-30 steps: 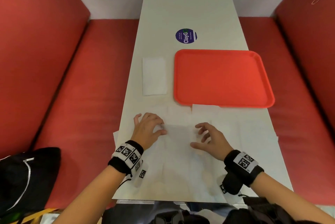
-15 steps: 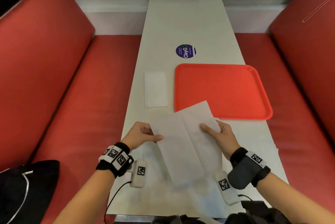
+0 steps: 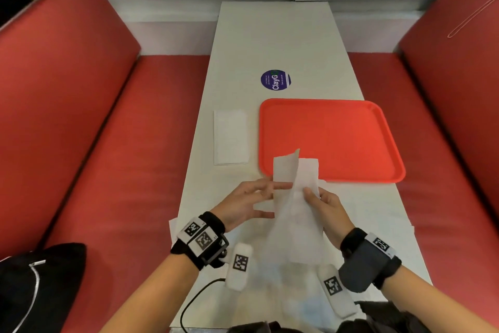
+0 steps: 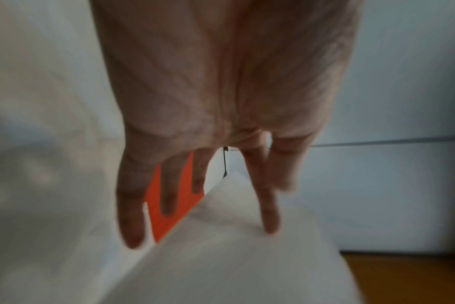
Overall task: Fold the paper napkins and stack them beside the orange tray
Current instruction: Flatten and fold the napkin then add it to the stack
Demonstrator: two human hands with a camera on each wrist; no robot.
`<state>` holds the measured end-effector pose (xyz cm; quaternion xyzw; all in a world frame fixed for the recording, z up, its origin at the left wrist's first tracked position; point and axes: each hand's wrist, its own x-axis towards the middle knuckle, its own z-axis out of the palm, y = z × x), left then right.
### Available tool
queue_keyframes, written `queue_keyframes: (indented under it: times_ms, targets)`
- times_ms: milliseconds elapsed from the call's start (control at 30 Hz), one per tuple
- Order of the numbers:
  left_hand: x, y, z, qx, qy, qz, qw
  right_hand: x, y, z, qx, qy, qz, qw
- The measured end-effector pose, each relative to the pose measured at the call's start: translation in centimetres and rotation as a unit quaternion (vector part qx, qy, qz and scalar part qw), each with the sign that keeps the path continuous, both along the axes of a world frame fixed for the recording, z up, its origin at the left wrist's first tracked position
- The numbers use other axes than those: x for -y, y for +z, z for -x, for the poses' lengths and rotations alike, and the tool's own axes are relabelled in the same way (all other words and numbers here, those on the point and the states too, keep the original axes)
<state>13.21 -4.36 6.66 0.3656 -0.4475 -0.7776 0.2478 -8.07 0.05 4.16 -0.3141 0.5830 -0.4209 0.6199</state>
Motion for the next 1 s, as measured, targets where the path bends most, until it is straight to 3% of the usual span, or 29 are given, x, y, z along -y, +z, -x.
queue_keyframes:
  times_ms: [300, 567, 767, 1000]
  targets:
    - [0.5, -2.2, 0.4, 0.139, 0.109, 0.124, 0.976, -0.3, 0.7, 0.1, -0.014, 0.033, -0.045, 0.998]
    - [10.2, 0.5, -4.0, 0.212, 0.191, 0.241, 0.928, 0.4, 0.4, 1.9, -0.019, 0.052, -0.053, 0.997]
    - [19.3, -1.6, -7.0, 0.246, 0.256, 0.213, 0.910, 1.3, -0.1, 3.2, -0.029, 0.023, -0.064, 0.997]
    - [22.6, -6.2, -6.6, 0.287, 0.250, 0.136, 0.915, 2.3, -1.0, 5.1, -0.030, -0.039, -0.065, 0.997]
